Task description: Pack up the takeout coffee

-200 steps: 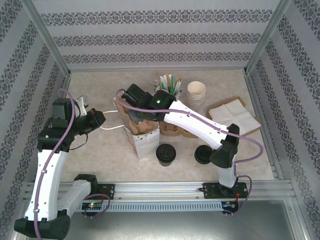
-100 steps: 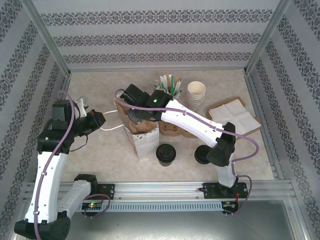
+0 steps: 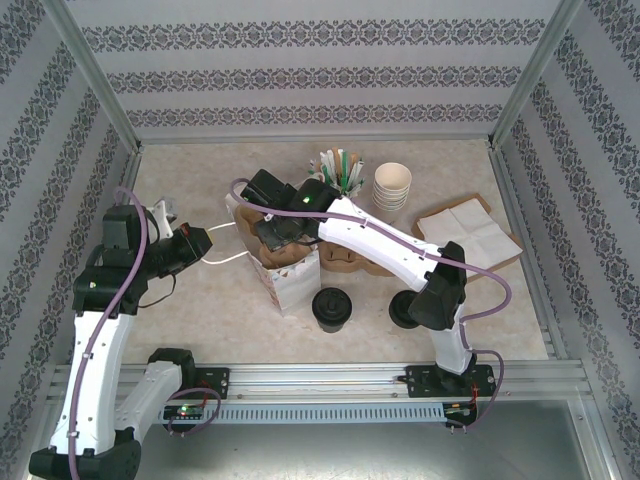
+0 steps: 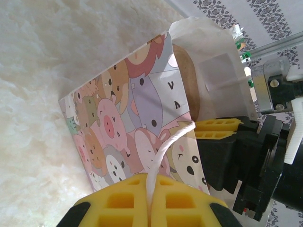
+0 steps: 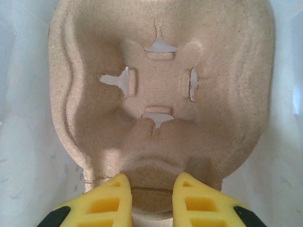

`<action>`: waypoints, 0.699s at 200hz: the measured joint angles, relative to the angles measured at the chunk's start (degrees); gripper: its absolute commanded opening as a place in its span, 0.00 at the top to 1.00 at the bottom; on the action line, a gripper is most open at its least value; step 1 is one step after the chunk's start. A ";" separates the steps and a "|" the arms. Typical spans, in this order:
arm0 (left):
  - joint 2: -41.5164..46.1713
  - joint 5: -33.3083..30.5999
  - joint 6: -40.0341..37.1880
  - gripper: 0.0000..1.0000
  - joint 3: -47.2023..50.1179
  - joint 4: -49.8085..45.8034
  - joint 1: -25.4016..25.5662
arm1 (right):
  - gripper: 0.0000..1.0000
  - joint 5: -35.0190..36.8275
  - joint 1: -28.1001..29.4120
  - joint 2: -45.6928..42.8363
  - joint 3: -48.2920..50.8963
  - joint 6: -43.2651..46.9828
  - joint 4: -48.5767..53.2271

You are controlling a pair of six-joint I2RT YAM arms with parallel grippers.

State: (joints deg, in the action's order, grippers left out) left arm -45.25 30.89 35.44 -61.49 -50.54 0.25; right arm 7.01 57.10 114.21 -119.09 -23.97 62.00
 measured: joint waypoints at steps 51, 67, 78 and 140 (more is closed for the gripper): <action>0.50 0.61 0.72 0.92 1.44 0.42 0.00 | 0.84 -0.50 -0.37 0.07 0.02 -0.17 -0.02; 0.74 0.76 0.98 0.92 1.68 0.46 0.00 | 0.84 -0.48 -0.39 0.35 0.00 -0.15 0.02; 0.90 1.05 1.07 0.92 1.77 0.70 0.00 | 0.84 -0.50 -0.39 0.85 -0.04 -0.13 0.17; 1.79 2.14 1.95 0.90 2.03 2.32 0.00 | 0.84 -1.36 -0.39 4.94 -0.44 -0.11 1.79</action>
State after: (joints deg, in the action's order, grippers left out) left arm -43.46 33.04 37.39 -59.46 -48.23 0.25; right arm 5.65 56.71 119.15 -119.52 -24.08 63.79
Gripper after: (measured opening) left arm 0.099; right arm 0.158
